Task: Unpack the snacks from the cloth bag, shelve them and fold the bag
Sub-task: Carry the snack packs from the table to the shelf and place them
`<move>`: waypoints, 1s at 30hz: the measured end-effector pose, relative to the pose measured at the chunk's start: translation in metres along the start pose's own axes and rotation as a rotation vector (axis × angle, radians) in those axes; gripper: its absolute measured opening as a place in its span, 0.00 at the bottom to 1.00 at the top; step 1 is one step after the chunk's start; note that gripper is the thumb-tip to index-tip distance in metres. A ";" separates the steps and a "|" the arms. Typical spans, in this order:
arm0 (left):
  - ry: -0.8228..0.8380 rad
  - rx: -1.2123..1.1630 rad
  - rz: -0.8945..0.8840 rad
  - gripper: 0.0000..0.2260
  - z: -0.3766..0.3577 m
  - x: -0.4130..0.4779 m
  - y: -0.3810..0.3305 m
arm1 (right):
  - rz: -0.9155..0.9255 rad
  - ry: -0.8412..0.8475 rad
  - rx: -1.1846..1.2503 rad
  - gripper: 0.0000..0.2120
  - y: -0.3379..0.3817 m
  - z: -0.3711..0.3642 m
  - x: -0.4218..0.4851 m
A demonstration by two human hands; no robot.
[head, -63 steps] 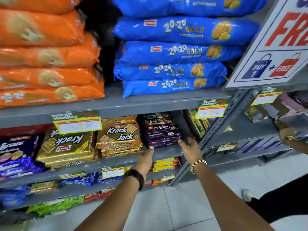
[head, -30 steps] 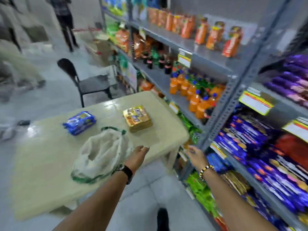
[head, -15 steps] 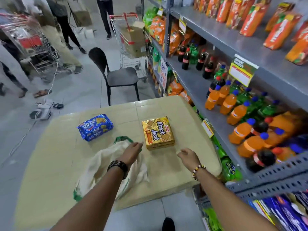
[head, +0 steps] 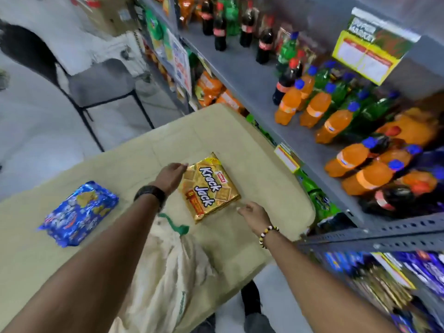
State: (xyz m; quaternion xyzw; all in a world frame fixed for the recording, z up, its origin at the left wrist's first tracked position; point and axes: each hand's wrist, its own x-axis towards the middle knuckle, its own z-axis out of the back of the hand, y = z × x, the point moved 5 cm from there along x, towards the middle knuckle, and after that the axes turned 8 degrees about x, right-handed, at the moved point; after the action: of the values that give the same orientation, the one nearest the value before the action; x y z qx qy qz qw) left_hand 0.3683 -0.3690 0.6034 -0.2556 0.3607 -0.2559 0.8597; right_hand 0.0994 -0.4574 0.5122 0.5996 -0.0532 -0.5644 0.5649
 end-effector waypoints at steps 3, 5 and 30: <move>0.060 0.050 -0.044 0.17 -0.001 0.044 -0.014 | -0.069 -0.061 0.083 0.18 -0.008 -0.018 0.004; 0.121 0.112 -0.031 0.20 -0.006 0.066 -0.017 | -0.117 -0.058 0.163 0.19 -0.010 -0.033 0.007; 0.344 0.268 -0.078 0.32 -0.104 0.001 0.006 | -0.103 -0.220 0.784 0.30 -0.062 -0.027 -0.021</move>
State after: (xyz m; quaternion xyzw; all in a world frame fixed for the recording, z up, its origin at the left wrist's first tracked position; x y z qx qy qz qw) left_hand 0.2927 -0.3917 0.5352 -0.1054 0.4547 -0.3745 0.8011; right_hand 0.0762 -0.4042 0.4725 0.7076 -0.2942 -0.5896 0.2553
